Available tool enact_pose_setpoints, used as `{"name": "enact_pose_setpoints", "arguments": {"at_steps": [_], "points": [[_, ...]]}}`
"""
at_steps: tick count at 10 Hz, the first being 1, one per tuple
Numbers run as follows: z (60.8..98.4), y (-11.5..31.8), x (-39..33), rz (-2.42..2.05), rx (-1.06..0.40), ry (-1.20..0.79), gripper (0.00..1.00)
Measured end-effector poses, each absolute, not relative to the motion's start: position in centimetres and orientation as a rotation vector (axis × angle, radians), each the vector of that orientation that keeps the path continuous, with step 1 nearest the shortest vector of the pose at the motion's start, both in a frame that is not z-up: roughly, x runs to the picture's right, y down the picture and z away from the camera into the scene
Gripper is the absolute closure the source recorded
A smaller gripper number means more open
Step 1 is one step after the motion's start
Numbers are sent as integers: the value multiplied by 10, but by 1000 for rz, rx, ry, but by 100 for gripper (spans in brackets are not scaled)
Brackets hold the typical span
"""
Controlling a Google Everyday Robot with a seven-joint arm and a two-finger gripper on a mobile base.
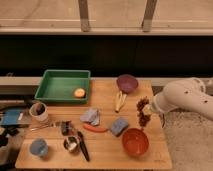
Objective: Place grapes in purple bowl
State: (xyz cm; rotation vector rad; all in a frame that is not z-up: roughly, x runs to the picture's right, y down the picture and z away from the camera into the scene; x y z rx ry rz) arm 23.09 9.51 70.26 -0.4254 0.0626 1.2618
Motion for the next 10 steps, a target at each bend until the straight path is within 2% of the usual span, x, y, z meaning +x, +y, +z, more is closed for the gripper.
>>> {"name": "enact_pose_setpoints", "arguments": {"at_steps": [4, 7, 10], "points": [[722, 32, 225, 1246, -371, -59, 100], [728, 6, 222, 1231, -342, -154, 100], [729, 2, 222, 1233, -335, -174, 100]]}}
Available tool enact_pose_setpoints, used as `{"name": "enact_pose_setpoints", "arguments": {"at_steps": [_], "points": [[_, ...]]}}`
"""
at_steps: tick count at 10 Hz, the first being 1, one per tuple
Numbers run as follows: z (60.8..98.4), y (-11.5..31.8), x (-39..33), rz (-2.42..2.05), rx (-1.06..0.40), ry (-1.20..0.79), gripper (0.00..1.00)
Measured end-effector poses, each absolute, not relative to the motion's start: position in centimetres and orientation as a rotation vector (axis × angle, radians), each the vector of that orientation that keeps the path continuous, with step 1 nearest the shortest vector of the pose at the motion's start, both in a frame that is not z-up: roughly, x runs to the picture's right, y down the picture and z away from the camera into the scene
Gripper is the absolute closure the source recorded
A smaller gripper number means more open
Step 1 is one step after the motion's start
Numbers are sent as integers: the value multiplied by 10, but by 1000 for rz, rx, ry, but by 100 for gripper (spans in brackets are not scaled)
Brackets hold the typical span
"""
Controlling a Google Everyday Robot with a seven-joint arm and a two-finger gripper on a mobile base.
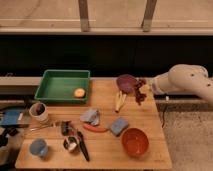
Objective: Place grapes in purple bowl
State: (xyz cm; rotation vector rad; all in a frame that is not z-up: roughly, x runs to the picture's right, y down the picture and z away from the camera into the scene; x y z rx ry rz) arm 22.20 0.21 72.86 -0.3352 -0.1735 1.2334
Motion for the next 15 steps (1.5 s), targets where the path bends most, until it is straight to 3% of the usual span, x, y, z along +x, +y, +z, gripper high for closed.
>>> {"name": "enact_pose_setpoints", "arguments": {"at_steps": [6, 11, 15], "points": [[733, -5, 224, 1251, -331, -200, 100], [763, -80, 212, 1271, -279, -371, 100], [790, -93, 198, 1268, -319, -430, 100]]}}
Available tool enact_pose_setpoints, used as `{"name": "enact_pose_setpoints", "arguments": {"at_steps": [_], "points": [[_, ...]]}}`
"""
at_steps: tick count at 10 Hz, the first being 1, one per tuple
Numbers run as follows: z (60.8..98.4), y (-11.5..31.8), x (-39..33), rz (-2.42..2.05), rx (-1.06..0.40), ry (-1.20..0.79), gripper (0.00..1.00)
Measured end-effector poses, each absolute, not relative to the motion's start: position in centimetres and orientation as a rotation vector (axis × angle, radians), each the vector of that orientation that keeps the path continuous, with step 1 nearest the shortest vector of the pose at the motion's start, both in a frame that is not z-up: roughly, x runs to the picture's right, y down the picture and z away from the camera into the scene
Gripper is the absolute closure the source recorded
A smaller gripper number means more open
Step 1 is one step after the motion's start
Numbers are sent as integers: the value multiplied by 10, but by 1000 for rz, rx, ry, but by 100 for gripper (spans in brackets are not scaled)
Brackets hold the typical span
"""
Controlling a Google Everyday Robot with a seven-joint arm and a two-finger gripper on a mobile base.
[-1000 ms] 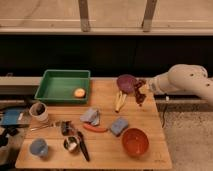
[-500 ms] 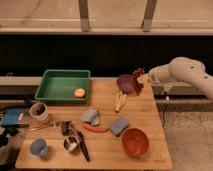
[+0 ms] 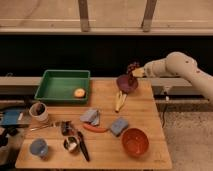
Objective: Place grapes in purple bowl
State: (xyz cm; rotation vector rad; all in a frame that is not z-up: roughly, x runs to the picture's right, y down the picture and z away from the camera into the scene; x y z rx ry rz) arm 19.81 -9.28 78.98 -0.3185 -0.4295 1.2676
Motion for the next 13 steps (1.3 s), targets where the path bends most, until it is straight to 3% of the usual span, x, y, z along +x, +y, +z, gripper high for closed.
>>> {"name": "enact_pose_setpoints", "arguments": {"at_steps": [5, 7, 9, 12, 13], "points": [[819, -111, 202, 1275, -346, -501, 98], [829, -118, 198, 1261, -353, -544, 78], [832, -119, 196, 1259, -358, -555, 70], [832, -118, 196, 1258, -360, -554, 77], [832, -118, 196, 1258, -358, -555, 73]]}}
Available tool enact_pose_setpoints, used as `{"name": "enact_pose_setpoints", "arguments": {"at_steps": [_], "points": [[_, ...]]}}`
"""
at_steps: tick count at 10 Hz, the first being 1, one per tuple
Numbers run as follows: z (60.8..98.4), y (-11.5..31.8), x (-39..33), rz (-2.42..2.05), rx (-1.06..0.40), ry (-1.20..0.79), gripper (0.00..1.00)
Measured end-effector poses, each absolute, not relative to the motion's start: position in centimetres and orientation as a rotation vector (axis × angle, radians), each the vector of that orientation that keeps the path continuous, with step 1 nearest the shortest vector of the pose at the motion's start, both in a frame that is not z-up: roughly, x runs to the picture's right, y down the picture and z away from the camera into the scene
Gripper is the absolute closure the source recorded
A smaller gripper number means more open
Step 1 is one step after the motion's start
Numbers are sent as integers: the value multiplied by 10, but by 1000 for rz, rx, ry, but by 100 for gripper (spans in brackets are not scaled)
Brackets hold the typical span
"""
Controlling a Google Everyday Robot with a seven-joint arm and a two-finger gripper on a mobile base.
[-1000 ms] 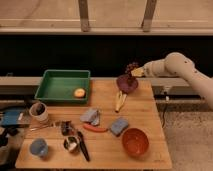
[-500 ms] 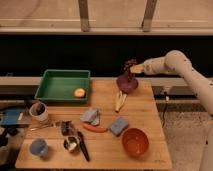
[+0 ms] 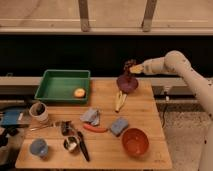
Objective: Place grapes in purple bowl
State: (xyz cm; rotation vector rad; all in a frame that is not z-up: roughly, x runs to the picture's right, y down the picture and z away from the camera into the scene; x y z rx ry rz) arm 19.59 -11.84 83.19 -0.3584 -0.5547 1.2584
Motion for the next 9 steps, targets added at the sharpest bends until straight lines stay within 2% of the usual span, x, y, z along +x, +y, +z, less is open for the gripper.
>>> {"name": "enact_pose_setpoints", "arguments": {"at_steps": [5, 6, 9], "points": [[832, -118, 196, 1259, -359, -554, 25], [832, -118, 196, 1259, -359, -554, 20], [832, -118, 196, 1259, -359, -554, 20]]}}
